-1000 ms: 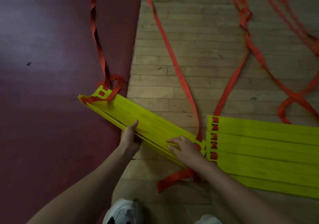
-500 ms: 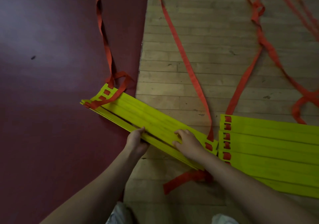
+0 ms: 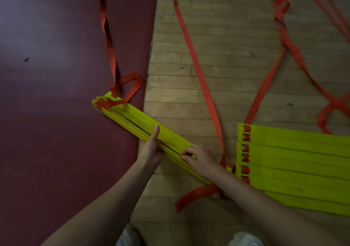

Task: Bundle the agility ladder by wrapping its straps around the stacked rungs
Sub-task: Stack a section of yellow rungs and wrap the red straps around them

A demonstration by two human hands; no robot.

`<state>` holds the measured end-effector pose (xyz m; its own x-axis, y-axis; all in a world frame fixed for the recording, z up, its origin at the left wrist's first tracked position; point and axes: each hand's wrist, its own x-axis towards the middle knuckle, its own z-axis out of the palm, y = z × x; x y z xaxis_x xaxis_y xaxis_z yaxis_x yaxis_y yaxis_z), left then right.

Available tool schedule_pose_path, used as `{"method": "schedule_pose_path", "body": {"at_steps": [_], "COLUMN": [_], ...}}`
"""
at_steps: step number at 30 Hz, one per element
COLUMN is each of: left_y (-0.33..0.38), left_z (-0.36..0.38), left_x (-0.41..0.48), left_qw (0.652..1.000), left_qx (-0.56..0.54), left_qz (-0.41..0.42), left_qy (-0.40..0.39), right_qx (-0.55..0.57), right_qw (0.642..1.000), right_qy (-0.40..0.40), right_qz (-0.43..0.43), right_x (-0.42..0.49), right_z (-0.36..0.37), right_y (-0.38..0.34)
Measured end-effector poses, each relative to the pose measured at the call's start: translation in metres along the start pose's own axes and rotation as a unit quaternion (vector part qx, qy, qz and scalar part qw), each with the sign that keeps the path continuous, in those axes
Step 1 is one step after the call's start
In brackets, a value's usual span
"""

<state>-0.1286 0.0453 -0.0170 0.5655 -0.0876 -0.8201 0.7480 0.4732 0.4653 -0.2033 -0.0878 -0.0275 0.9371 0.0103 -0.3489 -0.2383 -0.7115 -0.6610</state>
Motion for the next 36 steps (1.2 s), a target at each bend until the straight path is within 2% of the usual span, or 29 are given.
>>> {"method": "schedule_pose_path", "body": {"at_steps": [4,8,14,18,21,24,27,33,36], "left_y": [-0.002,-0.005,-0.004,-0.003,-0.003,-0.004,0.000,0.012,0.024], "left_z": [0.001,-0.002,-0.008,-0.005,-0.001,-0.001,-0.003,-0.003,-0.002], "left_x": [0.007,0.015,0.016,0.018,0.019,0.021,0.029,0.045,0.051], "left_qw": [0.999,0.998,0.998,0.998,0.998,0.999,1.000,0.997,0.992], "left_qx": [0.027,0.032,0.032,0.041,0.032,-0.008,-0.003,-0.060,-0.116], "left_qz": [0.005,-0.021,-0.025,-0.030,-0.044,-0.039,-0.026,-0.044,-0.047], "left_qy": [0.033,0.058,0.056,0.048,0.041,0.027,-0.006,-0.002,0.021], "right_qx": [0.048,0.119,0.022,0.034,0.030,0.046,0.064,0.053,-0.006], "right_qw": [0.999,0.988,0.982,0.978,0.983,0.987,0.991,0.996,0.997], "right_qy": [-0.011,0.041,0.040,0.003,-0.001,0.034,0.046,-0.004,-0.055], "right_qz": [0.017,0.087,0.185,0.205,0.182,0.153,0.107,0.065,0.044], "right_x": [-0.006,-0.002,0.012,0.018,0.019,0.016,0.012,0.011,0.011], "right_z": [0.000,0.006,0.007,0.004,0.003,0.001,0.000,-0.008,-0.011], "right_y": [-0.002,0.002,0.026,0.024,0.019,0.014,0.006,-0.005,-0.003]}}
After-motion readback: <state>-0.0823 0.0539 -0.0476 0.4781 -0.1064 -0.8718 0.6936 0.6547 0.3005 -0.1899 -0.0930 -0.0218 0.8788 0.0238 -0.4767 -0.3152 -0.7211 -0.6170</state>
